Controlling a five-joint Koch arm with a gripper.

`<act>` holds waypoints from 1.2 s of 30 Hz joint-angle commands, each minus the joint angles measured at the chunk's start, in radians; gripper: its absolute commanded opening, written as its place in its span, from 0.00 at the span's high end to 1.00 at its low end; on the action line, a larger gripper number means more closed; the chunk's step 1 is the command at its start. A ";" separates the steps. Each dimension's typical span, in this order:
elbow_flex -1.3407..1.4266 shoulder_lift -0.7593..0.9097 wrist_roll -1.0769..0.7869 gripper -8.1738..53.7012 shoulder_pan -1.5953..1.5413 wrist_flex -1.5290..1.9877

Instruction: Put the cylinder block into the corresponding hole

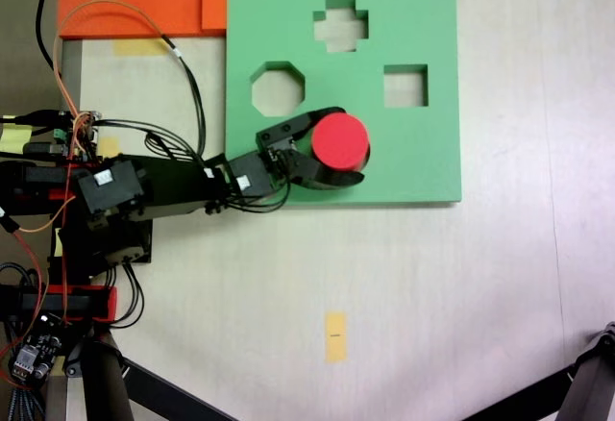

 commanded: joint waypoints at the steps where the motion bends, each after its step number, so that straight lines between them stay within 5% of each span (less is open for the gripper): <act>1: -0.011 0.003 0.012 0.45 -0.017 -0.077; 15: -0.066 -0.103 0.009 0.42 -0.043 -0.098; 20: -0.060 -0.129 0.009 0.19 -0.052 -0.155; 22: -0.049 -0.124 0.006 0.02 -0.049 -0.153; 24: -0.038 -0.094 0.005 0.02 -0.049 -0.146; 28: -0.038 0.040 -0.005 0.03 -0.066 -0.034; 31: -0.034 0.334 -0.025 0.04 -0.069 0.279; 36: -0.215 0.710 -0.337 0.14 0.029 1.019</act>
